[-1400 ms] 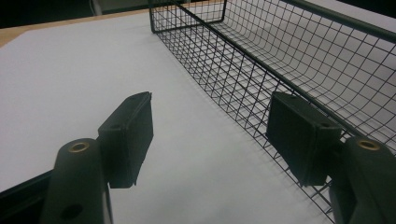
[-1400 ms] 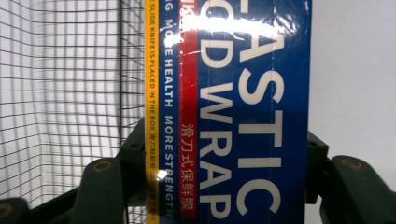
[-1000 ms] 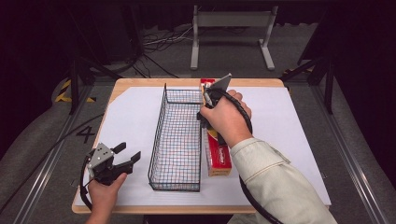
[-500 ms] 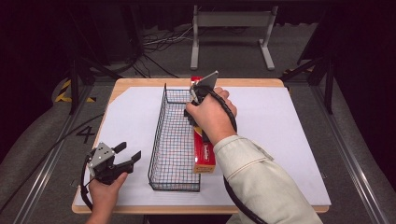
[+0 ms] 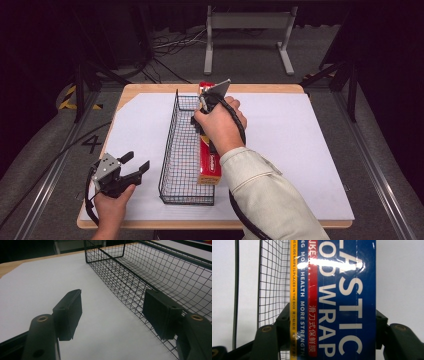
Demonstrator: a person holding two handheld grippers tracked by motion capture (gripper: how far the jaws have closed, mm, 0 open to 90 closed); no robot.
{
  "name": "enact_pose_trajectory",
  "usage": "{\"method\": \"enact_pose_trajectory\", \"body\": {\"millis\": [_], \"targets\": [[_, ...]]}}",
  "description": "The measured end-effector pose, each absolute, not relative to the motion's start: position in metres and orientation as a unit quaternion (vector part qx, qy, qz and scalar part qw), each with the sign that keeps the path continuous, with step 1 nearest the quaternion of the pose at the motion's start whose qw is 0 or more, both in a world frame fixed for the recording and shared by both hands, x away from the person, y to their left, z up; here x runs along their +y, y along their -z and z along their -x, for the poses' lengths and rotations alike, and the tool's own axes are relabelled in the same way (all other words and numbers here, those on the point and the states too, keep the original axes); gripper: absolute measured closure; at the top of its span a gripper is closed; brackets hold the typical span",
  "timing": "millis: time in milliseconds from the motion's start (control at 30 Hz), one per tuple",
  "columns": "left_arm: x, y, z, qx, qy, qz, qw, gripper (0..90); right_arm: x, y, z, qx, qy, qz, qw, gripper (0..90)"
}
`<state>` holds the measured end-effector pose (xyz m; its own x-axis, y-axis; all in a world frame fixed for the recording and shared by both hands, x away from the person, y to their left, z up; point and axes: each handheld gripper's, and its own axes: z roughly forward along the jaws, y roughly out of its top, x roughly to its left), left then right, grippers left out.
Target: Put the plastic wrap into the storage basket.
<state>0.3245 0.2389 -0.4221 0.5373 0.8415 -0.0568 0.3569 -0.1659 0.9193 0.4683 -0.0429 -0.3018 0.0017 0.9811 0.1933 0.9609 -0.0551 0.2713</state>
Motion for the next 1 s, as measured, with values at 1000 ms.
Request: {"method": "enact_pose_trajectory", "body": {"millis": [1000], "targets": [[0.241, 0.421, -0.324, 0.423, -0.252, -0.717, 0.493, 32.7, -0.017, 0.333, -0.474, 0.659, -0.197, -0.722, 0.075, 40.1]]}}
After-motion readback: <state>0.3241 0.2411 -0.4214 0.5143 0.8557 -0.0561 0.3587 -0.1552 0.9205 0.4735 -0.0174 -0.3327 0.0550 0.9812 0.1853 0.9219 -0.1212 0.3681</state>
